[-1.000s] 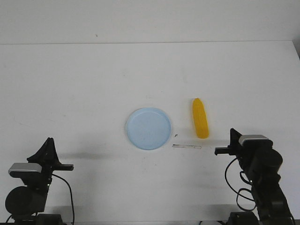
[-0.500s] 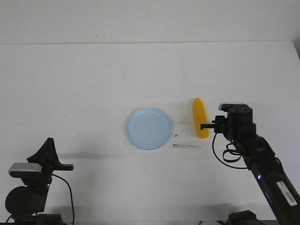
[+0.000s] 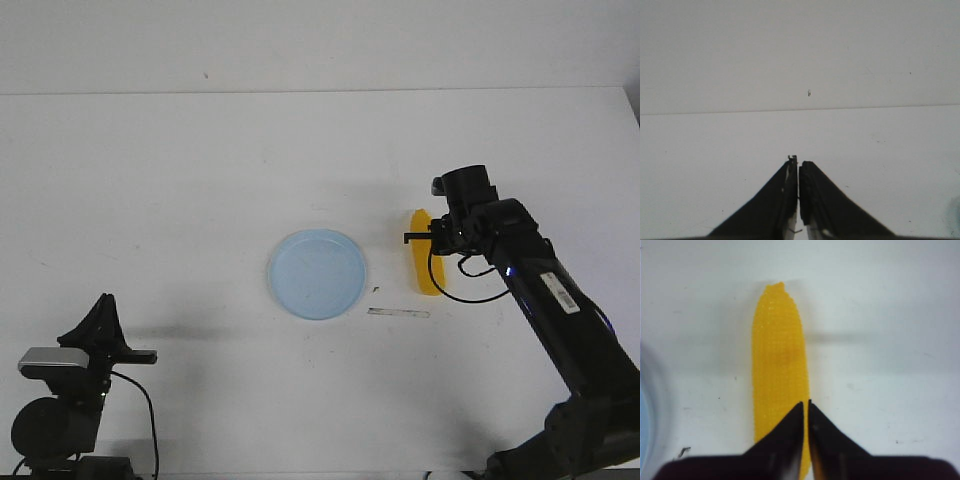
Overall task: Place corn on plate with both arms
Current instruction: 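Lower the right gripper over the corn and close it around the cob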
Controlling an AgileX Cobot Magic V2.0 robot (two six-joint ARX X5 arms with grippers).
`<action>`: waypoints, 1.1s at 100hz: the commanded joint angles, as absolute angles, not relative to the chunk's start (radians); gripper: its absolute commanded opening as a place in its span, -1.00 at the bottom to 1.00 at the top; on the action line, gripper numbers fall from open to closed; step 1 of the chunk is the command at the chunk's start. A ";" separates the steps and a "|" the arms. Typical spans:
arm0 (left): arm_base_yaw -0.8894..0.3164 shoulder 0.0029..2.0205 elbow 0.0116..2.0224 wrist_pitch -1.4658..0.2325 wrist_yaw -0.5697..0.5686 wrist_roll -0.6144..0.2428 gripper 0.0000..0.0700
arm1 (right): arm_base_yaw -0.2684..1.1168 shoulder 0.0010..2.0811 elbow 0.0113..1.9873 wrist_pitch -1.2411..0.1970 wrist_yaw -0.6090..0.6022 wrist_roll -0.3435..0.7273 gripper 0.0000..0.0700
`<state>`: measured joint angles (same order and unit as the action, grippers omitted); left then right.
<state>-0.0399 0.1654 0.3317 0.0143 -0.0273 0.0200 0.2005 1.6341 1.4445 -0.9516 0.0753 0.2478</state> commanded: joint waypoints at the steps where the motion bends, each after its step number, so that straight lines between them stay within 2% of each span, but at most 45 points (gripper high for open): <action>1: -0.039 0.168 0.333 0.027 -0.029 0.033 -0.96 | 0.204 1.689 1.499 -0.979 0.077 0.272 -0.18; 6: -0.039 0.168 0.333 0.028 -0.029 0.033 -0.96 | 0.208 1.716 1.522 -0.992 0.075 0.272 0.03; 13: -0.039 0.168 0.333 0.027 -0.029 0.033 -0.96 | 0.212 1.739 1.537 -0.991 0.070 0.272 0.19; 36: -0.039 0.168 0.333 0.028 -0.029 0.033 -0.96 | 0.221 1.776 1.539 -0.979 -0.003 0.273 0.53; 110: -0.039 0.168 0.333 0.027 -0.029 0.033 -0.96 | 0.221 1.896 1.538 -0.947 0.007 0.257 0.56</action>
